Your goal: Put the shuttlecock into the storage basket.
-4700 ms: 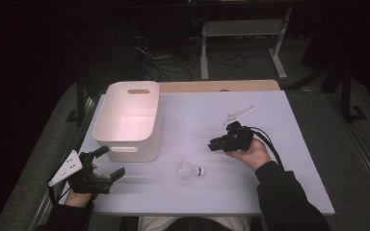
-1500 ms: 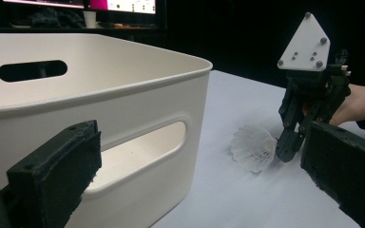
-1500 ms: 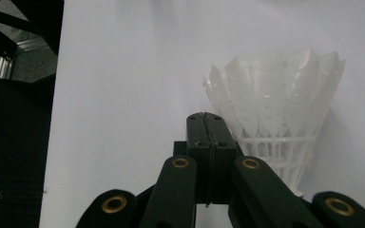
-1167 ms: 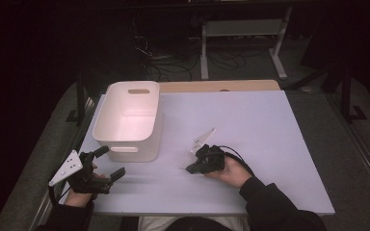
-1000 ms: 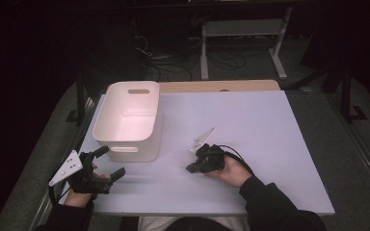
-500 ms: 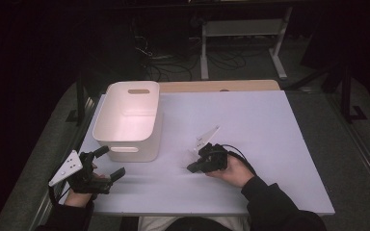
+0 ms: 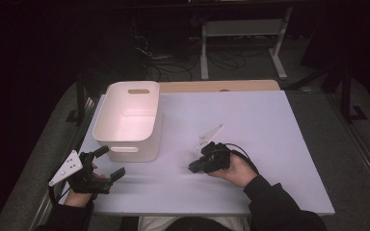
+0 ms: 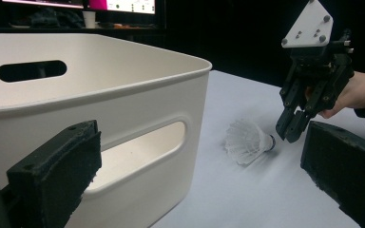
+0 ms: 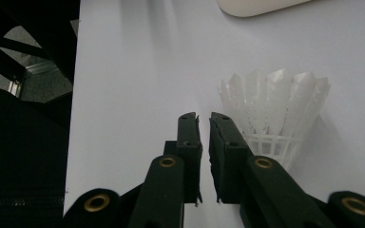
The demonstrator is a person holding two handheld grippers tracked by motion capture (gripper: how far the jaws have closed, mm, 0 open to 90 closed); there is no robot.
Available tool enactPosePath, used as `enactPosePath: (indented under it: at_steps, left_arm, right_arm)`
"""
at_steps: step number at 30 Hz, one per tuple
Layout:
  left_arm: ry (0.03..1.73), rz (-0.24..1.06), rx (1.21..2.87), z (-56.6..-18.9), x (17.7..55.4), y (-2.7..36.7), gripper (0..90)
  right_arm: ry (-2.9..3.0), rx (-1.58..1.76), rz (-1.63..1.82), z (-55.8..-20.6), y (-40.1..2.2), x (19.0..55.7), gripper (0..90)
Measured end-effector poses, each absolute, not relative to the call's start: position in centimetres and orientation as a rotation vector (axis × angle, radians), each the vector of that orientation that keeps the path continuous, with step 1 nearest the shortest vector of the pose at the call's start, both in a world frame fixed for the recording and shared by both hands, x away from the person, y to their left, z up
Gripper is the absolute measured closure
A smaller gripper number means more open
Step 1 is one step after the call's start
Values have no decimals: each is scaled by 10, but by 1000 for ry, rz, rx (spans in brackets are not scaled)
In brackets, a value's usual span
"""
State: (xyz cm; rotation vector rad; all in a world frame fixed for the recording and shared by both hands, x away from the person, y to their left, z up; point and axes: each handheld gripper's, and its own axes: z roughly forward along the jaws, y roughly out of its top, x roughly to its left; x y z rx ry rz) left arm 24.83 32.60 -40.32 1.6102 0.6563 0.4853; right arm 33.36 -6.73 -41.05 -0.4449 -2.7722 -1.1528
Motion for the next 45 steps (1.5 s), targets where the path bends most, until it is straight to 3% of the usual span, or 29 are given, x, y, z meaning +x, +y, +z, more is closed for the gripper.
enactPosePath:
  at_steps: [6, 11, 12, 17, 24, 32, 45]
  left_arm:
    - [658, 485, 1610, -403, 248, 326, 0]
    - [658, 485, 1610, -403, 248, 326, 0]
    - [659, 485, 1610, -403, 248, 326, 0]
    - [659, 485, 1610, -403, 248, 326, 0]
    - [659, 485, 1609, -403, 248, 326, 0]
    - [660, 485, 1610, -403, 248, 326, 0]
    - [658, 485, 1610, -403, 248, 326, 0]
  right_arm:
    - [-2776, -470, -1154, -402, -72, 335, 679]
    - [-2775, -476, -1162, -401, -73, 336, 667]
    - [-2800, -475, -1173, -393, -77, 337, 578]
    - [-2802, -492, -1182, -388, -80, 337, 513]
    - [-2791, -559, -1162, -384, -86, 343, 321]
    - [-2797, -609, -1166, -385, -87, 346, 176]
    - [-2834, -621, -1105, -398, -83, 348, 24]
